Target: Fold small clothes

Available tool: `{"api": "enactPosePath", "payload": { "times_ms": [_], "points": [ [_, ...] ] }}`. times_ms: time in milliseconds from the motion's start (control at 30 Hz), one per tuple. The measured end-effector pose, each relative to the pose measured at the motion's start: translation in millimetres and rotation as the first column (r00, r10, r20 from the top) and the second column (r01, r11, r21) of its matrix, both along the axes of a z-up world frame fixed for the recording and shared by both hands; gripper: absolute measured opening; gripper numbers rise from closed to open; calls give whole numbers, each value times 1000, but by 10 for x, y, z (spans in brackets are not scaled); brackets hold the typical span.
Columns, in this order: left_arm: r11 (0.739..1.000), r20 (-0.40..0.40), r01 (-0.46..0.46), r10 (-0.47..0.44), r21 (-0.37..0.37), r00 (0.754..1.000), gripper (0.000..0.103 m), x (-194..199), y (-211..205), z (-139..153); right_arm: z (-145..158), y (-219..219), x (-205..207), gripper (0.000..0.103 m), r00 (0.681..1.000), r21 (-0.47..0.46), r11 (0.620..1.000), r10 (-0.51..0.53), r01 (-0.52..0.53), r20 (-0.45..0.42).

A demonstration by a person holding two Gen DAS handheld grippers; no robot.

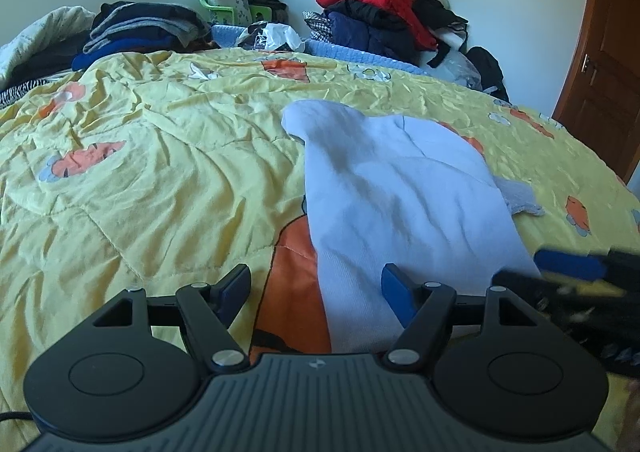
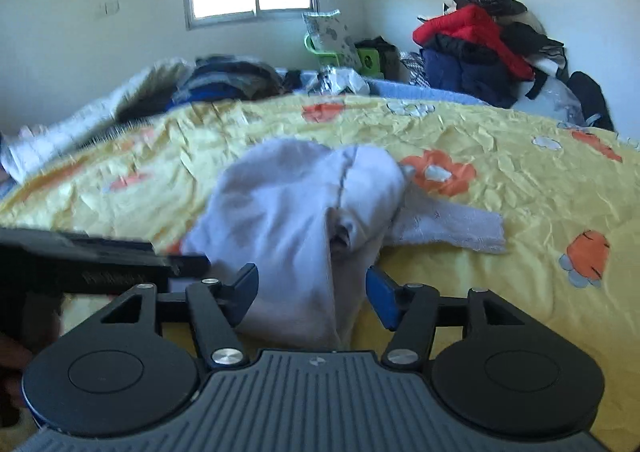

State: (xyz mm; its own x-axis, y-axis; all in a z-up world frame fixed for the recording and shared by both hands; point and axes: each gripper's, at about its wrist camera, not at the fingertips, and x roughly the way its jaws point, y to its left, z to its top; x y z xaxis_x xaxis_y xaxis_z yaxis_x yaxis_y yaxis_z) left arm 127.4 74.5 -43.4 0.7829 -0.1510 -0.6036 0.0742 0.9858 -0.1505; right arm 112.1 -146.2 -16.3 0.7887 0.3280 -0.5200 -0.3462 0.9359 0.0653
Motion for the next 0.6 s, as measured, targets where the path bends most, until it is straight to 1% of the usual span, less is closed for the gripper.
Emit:
{"api": "enactPosePath", "payload": {
  "times_ms": [33,100,133,167,200,233,500,600],
  "points": [
    [1000,5,2,-2,-2,1000,72,-32,-1,4,-36,0,19,64,999,4,1000,-16,16,-27],
    [1000,8,4,-4,4,1000,74,-81,-4,-2,-75,-42,-22,66,998,53,998,-26,30,-57],
    [1000,8,2,-2,9,1000,77,-105,-3,-10,-89,-55,-45,72,997,74,997,-28,33,-67],
    [1000,7,-2,2,10,1000,77,-125,3,-16,-102,-54,-74,76,997,81,996,-32,38,-73],
    [1000,7,-5,5,8,1000,77,-141,11,-17,-114,-45,-109,83,996,81,996,-36,43,-76],
    [1000,6,-9,9,1,1000,77,-167,24,-20,-124,-35,-139,85,997,80,996,-35,41,-75],
    [1000,6,-21,21,-4,1000,79,-347,55,-76,-192,39,-321,96,994,47,998,-40,45,-103],
    [1000,11,-18,18,13,1000,79,-400,40,-83,-212,49,-370,98,993,37,998,-44,49,-110]
  ]
}}
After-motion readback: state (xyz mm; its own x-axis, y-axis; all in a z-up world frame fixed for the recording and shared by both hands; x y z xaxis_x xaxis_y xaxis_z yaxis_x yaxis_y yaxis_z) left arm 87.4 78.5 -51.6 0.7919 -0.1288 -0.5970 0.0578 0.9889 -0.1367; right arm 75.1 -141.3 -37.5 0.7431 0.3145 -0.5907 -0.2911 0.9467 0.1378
